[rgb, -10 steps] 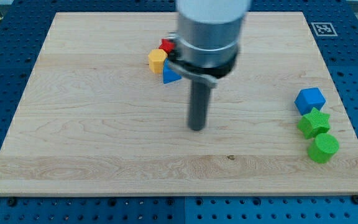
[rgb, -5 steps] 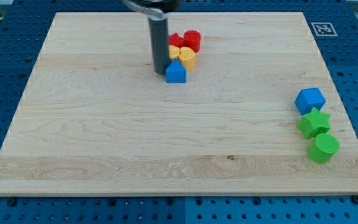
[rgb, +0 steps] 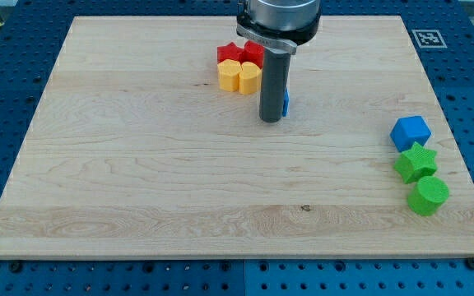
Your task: Drag the blue triangle to the top left of the blue cube
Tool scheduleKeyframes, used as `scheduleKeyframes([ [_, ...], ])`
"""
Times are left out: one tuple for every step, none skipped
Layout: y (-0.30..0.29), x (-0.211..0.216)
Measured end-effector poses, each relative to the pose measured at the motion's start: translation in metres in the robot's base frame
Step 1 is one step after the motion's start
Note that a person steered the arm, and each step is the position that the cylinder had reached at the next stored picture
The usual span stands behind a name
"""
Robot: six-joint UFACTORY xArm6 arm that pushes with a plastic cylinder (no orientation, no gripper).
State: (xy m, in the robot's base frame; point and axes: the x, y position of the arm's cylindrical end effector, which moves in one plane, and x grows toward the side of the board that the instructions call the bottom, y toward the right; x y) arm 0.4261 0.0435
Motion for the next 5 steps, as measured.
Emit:
scheduleKeyframes([
  [0.0, -0.006],
  [0.0, -0.026],
  [0.0, -0.026],
  [-0.005, -0.03],
  [-0.016, -0.035],
])
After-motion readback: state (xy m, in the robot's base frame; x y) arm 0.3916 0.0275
